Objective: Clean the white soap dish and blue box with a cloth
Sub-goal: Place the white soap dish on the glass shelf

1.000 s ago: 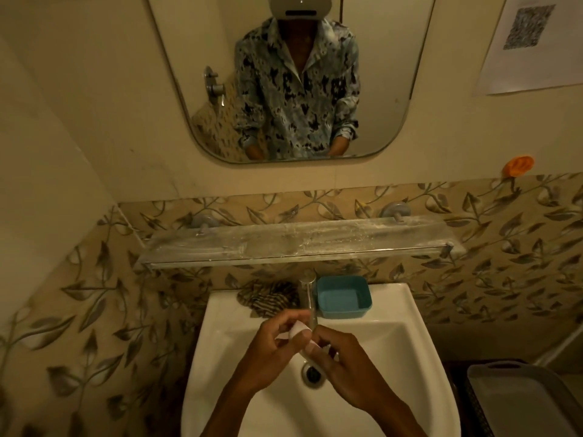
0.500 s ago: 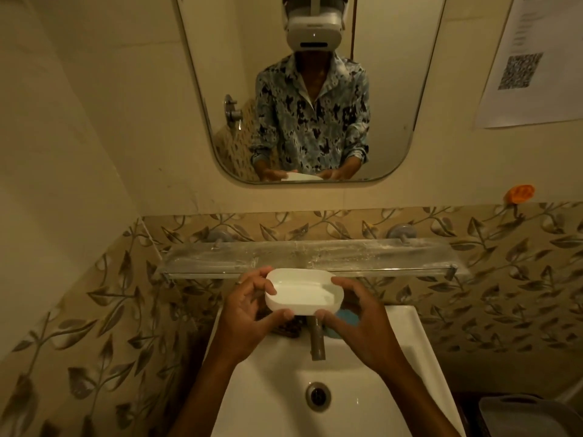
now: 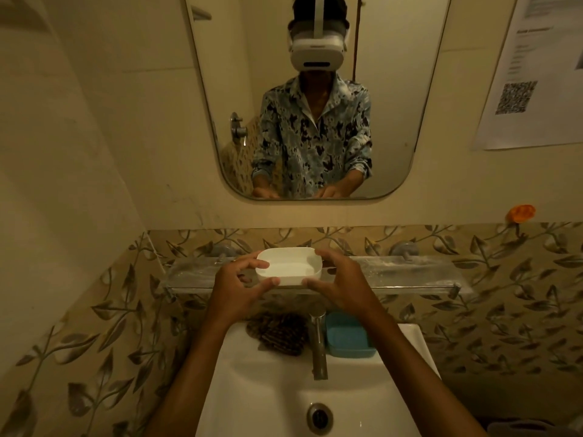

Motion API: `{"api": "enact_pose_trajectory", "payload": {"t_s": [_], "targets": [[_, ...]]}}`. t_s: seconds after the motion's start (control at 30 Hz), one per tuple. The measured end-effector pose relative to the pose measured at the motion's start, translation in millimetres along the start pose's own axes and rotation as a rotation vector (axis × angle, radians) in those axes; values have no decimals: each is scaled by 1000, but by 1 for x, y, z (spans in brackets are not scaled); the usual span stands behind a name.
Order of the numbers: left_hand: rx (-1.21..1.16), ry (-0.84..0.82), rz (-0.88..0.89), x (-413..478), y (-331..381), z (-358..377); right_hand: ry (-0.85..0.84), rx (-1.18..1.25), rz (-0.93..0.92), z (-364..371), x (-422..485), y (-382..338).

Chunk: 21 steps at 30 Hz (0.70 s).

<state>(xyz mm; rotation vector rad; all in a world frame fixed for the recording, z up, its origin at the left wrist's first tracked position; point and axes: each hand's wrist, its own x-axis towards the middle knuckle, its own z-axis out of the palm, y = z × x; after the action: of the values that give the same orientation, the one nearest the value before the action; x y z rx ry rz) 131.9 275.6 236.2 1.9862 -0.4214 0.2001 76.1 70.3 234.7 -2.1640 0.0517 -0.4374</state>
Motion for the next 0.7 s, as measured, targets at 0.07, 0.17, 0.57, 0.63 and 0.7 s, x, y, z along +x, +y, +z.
{"api": "enact_pose_trajectory", "payload": {"t_s": [0.07,0.17,0.57,0.63,0.7], "targets": [[29,-19,-33,4,-2,0,-14,-8,18,5,8,4],[85,-26,-66,8,-3,2,-34,-30,52,11,13,6],[217,-26,-38,8,-10,7,-107,-152,77,14,14,13],[238,-23,-34,7,-11,9,-108,-156,79,15,14,13],[247,-34,-35,7,-13,9,-110,-159,84,17,13,14]]}}
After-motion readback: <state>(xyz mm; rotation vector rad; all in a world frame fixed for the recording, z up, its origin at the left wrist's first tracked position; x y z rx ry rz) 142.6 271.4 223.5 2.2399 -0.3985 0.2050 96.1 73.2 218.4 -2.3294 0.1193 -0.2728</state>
